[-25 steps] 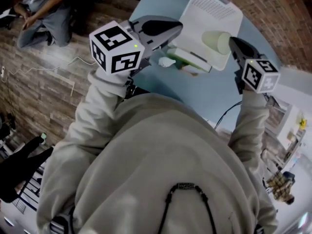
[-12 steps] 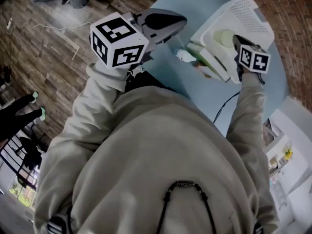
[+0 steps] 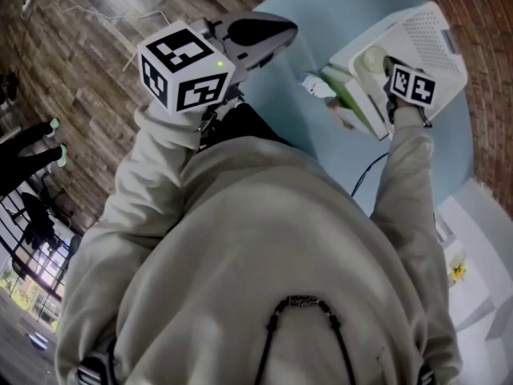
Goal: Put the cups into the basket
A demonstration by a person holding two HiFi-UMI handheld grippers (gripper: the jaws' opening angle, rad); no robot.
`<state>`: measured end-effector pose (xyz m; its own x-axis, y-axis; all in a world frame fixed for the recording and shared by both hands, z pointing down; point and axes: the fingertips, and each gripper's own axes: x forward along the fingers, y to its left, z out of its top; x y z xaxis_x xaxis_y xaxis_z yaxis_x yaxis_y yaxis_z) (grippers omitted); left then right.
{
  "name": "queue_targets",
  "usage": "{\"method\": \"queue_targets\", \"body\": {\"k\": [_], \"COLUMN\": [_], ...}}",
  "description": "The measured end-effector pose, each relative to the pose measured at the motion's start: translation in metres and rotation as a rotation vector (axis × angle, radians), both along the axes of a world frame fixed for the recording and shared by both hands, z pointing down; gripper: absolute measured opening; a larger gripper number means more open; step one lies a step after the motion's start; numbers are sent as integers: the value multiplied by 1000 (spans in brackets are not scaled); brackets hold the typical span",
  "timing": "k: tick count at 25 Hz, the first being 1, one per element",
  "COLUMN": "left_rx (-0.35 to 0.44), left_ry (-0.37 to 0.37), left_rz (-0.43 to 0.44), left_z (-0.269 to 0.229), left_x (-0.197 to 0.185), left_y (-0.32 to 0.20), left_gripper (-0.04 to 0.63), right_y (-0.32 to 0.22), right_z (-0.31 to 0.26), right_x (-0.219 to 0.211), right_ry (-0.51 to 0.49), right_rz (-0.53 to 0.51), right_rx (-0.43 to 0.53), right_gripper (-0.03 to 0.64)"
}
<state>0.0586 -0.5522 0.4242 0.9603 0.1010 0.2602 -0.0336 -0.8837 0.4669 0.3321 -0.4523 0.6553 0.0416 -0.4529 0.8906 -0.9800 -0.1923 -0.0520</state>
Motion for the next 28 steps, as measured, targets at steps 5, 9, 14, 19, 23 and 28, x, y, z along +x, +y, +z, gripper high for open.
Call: {"method": "queue_targets", "body": {"k": [5, 9, 14, 19, 23, 28], "left_rx": [-11, -26, -23, -22, -7, 9], "left_ry": [-11, -7, -3, 0, 4, 37], "left_rz": [-24, -48, -54, -50, -45, -48], "left_z": [6, 9, 7, 5, -1, -22], "left_x": [-8, -11, -10, -7, -7, -14], "left_y": [5, 6, 12, 18, 22, 12], "left_gripper": [-3, -3, -3, -3, -3, -3], "right_y": [5, 6, 10, 9, 12, 8], "right_z": [8, 11, 13, 6, -10, -47], "right_x": [5, 10, 9, 11, 13, 15], "right_ry": [-7, 7, -2, 8, 13, 40], "right_rz": [26, 35, 22, 23, 45, 84], "right_rx": [2, -24, -34, -19, -17, 81], "right_gripper": [26, 145, 218, 225, 224, 224]}}
